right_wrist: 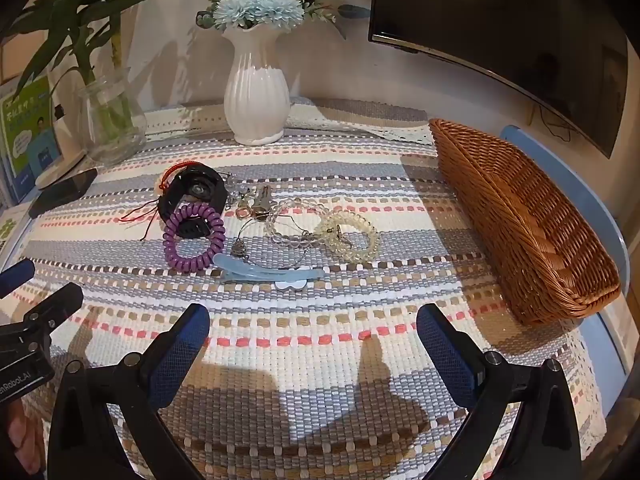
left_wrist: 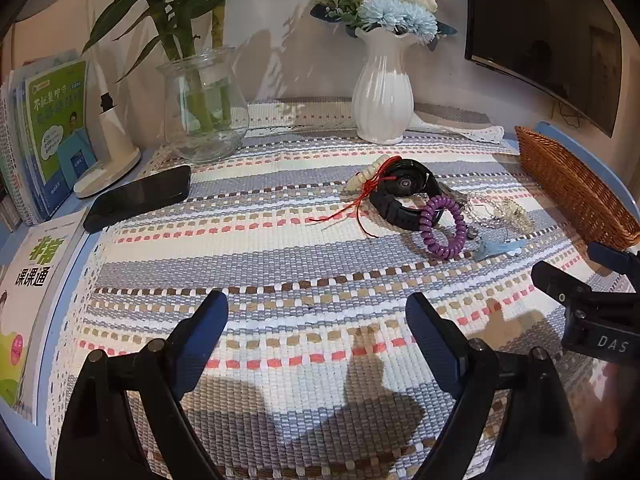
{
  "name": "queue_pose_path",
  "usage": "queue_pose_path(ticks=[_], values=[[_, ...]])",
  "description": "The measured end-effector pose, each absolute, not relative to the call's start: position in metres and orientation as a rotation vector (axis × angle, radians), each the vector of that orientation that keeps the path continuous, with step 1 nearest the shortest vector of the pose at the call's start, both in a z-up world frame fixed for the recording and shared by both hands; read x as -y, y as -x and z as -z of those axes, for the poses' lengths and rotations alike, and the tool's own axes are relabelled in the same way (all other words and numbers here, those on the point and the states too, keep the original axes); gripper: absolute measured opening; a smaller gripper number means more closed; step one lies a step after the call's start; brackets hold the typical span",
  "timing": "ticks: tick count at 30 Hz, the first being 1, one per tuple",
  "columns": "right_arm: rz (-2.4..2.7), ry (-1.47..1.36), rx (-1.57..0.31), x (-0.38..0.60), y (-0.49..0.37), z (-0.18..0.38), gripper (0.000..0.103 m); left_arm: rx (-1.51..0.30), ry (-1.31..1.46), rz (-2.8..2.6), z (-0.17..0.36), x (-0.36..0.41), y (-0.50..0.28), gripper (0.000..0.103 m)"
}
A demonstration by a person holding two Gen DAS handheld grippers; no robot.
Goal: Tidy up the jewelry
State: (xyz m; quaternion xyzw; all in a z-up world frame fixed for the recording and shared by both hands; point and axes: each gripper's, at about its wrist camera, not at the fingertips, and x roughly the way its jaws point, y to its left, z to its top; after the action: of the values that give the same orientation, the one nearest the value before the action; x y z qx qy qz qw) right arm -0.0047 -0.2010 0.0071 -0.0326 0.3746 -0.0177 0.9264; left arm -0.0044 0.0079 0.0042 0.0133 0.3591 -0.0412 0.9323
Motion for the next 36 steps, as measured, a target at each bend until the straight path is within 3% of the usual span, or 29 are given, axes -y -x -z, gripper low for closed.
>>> queue_pose_path(ticks=[36], values=[[0.035, 0.067, -0.771, 0.2015, 0.0036, -0.0059, 0.103, -0.727, -0.007, 0.092, -0.0045, -0.0018, 0.0063, 0.09]])
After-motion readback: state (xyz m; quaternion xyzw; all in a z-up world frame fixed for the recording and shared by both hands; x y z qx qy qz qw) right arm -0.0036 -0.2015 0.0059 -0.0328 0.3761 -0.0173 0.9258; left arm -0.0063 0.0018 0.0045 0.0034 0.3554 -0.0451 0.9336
